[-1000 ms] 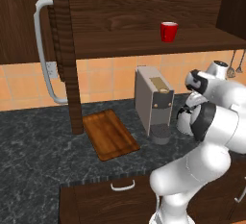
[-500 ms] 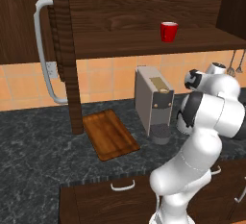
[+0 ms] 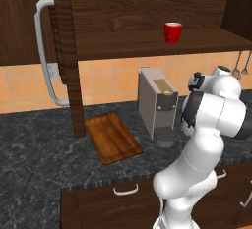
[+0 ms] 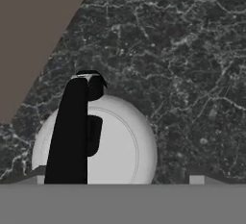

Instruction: Pick the kettle from the counter and place it on the tray. Then pick the mug from the cabinet and place it on the tray. Then close the cabinet doors.

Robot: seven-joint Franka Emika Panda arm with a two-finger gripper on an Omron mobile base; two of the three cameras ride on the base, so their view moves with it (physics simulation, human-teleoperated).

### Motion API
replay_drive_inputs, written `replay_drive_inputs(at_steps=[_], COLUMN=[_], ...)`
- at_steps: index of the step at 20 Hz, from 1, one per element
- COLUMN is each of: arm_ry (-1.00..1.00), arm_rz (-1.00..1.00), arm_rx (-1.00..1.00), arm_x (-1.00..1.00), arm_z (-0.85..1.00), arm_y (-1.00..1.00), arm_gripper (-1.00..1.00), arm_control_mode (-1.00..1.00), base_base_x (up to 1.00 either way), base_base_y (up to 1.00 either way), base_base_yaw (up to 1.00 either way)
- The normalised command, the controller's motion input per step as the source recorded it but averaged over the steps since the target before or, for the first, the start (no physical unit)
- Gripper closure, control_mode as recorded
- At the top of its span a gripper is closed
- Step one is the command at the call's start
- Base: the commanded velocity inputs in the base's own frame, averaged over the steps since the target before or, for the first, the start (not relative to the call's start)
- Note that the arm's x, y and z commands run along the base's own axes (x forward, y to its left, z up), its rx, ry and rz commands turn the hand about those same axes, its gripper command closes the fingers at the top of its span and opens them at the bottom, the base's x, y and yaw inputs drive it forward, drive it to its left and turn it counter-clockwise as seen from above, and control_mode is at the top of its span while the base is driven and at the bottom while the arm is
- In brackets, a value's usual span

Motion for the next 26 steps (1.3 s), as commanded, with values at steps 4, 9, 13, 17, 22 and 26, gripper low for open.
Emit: replay_drive_inputs(at_steps=[4,9,13,17,22,26], arm_ry=[-0.11,-0.03,-0.12,-0.15,-0.18,-0.03], arm_rz=[0.15,0.11,0.02,0.05,0.1,0.09], arm_rx=[-0.08,-0.02,0.0,0.0,-0.04,-0.01], arm_x=[-0.15,-0.49,-0.63,-0.78,-0.82,-0.61], arm_z=[-0.11,0.04,0.51,0.54,0.36,0.32], arm_y=[0.0,0.0,0.02,0.28,0.46,0.53], arm_gripper=[1.0,1.0,1.0,1.0,1.0,1.0], arm_control_mode=[-1.0,-1.0,-1.0,-1.0,-1.0,-1.0], base_base_x=[0.0,0.0,0.0,0.0,0.0,0.0], base_base_y=[0.0,0.0,0.0,0.0,0.0,0.0], base_base_yaw=[0.0,0.0,0.0,0.0,0.0,0.0])
